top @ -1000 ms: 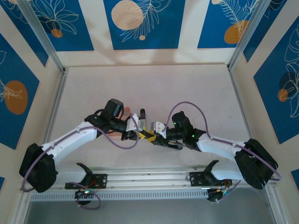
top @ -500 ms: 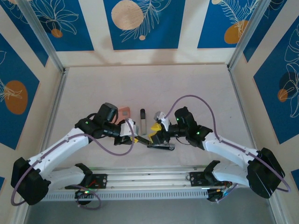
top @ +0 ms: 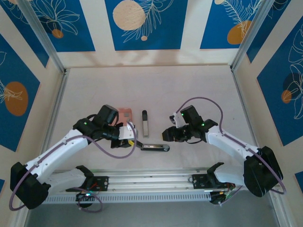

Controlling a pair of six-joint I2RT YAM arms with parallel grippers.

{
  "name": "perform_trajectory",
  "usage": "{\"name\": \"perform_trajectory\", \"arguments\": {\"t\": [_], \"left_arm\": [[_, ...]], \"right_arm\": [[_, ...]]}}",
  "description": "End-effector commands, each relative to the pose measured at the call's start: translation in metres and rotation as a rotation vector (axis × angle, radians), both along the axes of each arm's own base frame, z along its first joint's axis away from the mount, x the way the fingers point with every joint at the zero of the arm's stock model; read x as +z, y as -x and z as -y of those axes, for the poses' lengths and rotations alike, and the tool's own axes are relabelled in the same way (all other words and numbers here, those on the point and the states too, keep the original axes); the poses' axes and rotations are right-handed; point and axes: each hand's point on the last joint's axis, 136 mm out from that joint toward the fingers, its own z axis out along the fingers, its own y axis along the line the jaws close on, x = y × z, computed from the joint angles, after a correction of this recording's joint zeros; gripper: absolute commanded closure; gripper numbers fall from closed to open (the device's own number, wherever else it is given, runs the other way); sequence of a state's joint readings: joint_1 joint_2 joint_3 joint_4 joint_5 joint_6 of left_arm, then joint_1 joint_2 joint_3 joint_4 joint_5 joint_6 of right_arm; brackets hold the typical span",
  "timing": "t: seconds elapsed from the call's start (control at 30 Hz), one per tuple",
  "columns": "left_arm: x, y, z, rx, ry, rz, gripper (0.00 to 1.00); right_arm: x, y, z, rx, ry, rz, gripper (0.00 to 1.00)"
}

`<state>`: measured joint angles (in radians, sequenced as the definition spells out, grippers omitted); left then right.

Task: Load the staples into the stapler

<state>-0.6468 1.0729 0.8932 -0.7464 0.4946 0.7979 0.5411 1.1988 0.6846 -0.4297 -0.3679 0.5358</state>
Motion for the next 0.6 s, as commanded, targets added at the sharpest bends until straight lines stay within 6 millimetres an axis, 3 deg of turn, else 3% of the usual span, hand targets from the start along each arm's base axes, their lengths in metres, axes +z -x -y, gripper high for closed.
{"name": "perform_trajectory", "arguments": {"t": [0.0,0.33,0.57], "left_arm": [[0.017,-0.001,0.005,-0.041,0.027,0.051,0.83],[0.014,0.000,0.004,-0.041,0.014,0.046,0.83],[0.013,0.000,0.004,-0.039,0.013,0.044,0.83]], "right_arm": [[-0.013,0.020,0.003,-0.022,0.000,-0.173,0.53],[-0.041,0.028,0.016,-0.091,0.063,-0.278,0.57],[-0.054,0.025,0.013,-0.099,0.068,-0.315,0.61]]}}
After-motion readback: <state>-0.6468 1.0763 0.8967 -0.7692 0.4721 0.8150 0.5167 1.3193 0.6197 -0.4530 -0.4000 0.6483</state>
